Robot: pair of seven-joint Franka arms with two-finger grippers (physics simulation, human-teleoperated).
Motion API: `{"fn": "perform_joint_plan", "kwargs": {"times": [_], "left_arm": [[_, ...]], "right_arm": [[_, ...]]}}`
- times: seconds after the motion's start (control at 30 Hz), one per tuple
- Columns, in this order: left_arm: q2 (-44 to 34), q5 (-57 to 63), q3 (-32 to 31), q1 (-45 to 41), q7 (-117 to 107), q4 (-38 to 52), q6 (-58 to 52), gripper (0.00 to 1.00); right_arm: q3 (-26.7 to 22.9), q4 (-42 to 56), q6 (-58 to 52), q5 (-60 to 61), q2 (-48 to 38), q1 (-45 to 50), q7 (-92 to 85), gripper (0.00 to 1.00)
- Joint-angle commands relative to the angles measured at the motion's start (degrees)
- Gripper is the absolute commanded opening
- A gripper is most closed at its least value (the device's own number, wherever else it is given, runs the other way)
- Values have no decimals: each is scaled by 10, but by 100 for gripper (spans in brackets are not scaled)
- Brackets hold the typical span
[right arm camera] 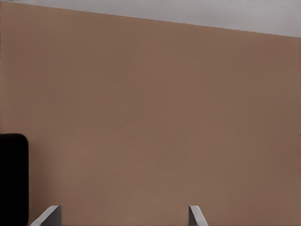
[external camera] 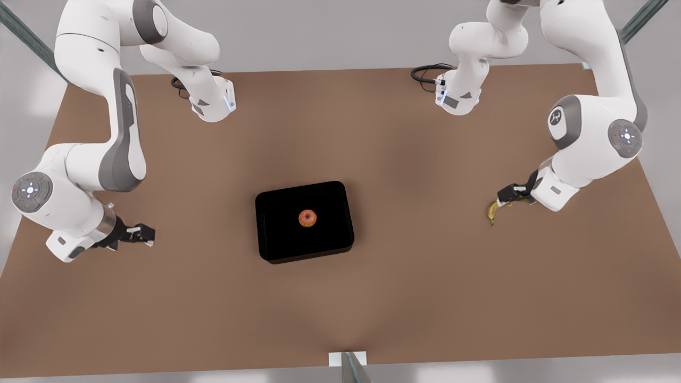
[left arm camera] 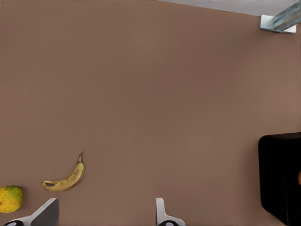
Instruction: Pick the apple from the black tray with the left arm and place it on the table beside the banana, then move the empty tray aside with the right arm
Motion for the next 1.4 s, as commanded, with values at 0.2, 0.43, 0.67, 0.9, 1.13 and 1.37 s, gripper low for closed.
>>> {"fn": "perform_joint_plan", "kwargs": {"times": [0.2, 0.43, 0.67, 0.9, 1.13, 1.37], "left_arm": [[43, 39, -4, -68, 5, 56, 35, 100], [161, 91, -10, -336, -420, 160, 42, 100], [345, 128, -11, -436, -793, 273, 157, 100], [533, 146, -4, -464, -763, 462, 187, 100], [536, 195, -8, -484, -757, 435, 182, 100], [556, 194, -8, -482, -733, 423, 209, 100]], "right_arm": [[1, 0, 35, -1, 0, 1, -40, 100], [3, 1, 35, -2, 3, 1, -40, 100], [4, 0, 35, -3, 4, 1, -40, 100], [4, 0, 35, -4, 4, 1, -40, 100], [4, 1, 35, -4, 4, 1, -39, 100], [4, 0, 35, -4, 5, 1, -39, 100]]}}
